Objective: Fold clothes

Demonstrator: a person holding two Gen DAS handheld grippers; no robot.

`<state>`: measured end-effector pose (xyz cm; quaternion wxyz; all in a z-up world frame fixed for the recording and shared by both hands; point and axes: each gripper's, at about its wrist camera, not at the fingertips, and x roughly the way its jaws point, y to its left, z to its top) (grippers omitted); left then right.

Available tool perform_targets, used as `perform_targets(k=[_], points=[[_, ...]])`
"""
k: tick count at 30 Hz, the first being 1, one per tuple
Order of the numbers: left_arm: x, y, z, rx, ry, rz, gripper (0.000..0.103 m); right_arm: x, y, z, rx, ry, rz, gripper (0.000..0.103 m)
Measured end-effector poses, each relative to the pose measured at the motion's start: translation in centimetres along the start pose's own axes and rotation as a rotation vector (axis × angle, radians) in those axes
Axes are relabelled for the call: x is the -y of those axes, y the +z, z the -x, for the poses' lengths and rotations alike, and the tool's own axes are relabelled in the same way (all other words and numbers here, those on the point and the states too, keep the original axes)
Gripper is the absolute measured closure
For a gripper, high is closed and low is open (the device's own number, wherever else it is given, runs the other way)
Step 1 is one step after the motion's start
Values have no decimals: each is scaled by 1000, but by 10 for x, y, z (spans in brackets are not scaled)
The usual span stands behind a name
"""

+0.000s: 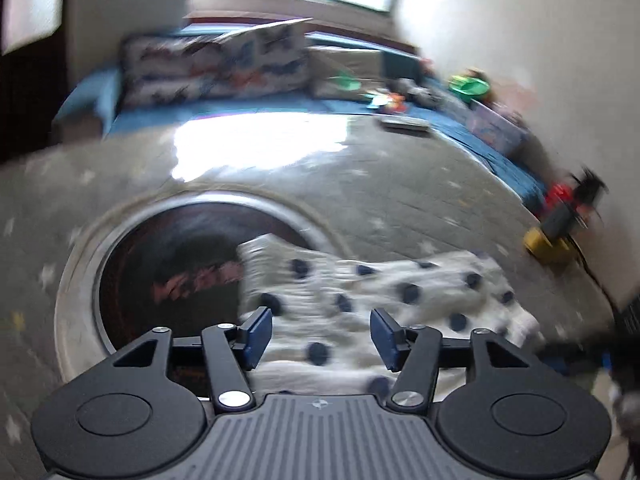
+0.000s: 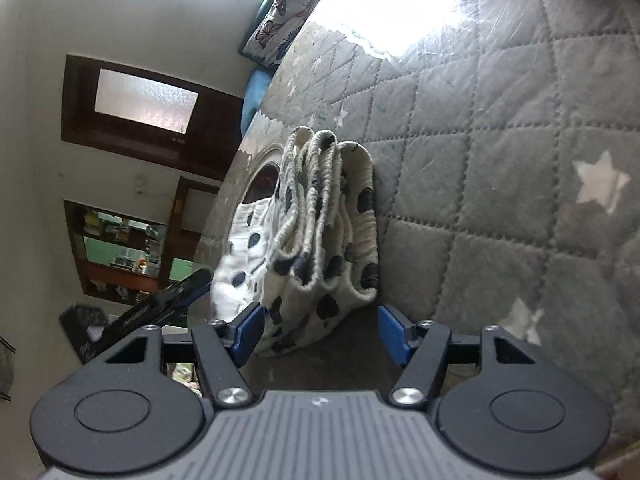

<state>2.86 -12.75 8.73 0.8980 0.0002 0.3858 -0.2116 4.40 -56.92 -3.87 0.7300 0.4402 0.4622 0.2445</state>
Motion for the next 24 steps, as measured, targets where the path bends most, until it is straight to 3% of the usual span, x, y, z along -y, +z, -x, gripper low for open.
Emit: perform_targets(k=[3,10,20,24], points=[[37,-7,-1,1,-40,-143,35,2,4,-6,11,21,-17,37],[114,-28,-31,-10,-110,-408,32,8,9,-12,38,73,-65,36],[146,-47,-63,-34,-137,-556,29,2,15,-19,44,149,-71,36],[150,-53,-73,-50,-113,-580,35,-4,18,-23,39,162,-52,36]])
